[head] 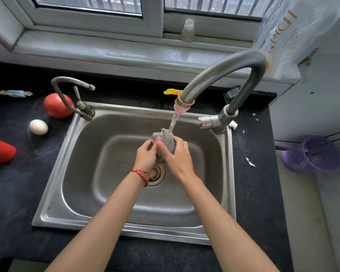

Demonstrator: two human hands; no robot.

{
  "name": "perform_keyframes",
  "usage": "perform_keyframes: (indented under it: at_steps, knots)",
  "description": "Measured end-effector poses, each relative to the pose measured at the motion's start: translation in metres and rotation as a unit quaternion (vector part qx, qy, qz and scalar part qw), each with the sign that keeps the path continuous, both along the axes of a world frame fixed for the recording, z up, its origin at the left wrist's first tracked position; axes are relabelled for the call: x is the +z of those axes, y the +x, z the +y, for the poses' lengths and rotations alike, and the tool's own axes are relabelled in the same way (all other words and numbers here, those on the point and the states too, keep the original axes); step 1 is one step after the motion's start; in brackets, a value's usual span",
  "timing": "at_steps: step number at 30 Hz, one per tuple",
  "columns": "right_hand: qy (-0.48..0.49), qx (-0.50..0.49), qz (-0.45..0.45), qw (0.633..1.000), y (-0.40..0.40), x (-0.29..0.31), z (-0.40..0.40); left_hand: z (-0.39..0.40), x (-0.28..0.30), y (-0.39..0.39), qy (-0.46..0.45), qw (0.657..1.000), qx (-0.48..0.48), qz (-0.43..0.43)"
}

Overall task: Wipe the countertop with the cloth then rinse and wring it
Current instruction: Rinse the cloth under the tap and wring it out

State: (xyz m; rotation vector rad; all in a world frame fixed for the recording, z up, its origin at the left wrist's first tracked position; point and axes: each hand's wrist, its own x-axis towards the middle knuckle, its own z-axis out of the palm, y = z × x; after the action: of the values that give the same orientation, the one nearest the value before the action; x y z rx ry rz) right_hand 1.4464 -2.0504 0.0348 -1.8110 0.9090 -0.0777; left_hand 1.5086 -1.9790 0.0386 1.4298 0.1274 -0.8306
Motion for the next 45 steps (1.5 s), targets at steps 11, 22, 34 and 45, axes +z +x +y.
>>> perform_keyframes:
  at_steps: [11, 22, 34, 45]
  knots:
    - [0.107, -0.046, -0.021, 0.993, 0.003, -0.011, 0.002, 0.0, -0.007, -0.002, 0.053, 0.998, 0.008, 0.03]
    - [0.11, -0.118, -0.01, 0.987, 0.0, -0.015, -0.019, 0.006, -0.017, 0.006, 0.06, 0.995, 0.065, 0.052]
    - [0.299, -0.175, -0.084, 0.934, 0.004, -0.019, -0.027, 0.031, -0.023, 0.035, 0.077, 0.978, 0.062, 0.182]
    - [0.047, -0.067, -0.021, 0.996, 0.016, -0.011, 0.006, -0.01, -0.014, 0.006, -0.013, 0.955, -0.02, 0.297]
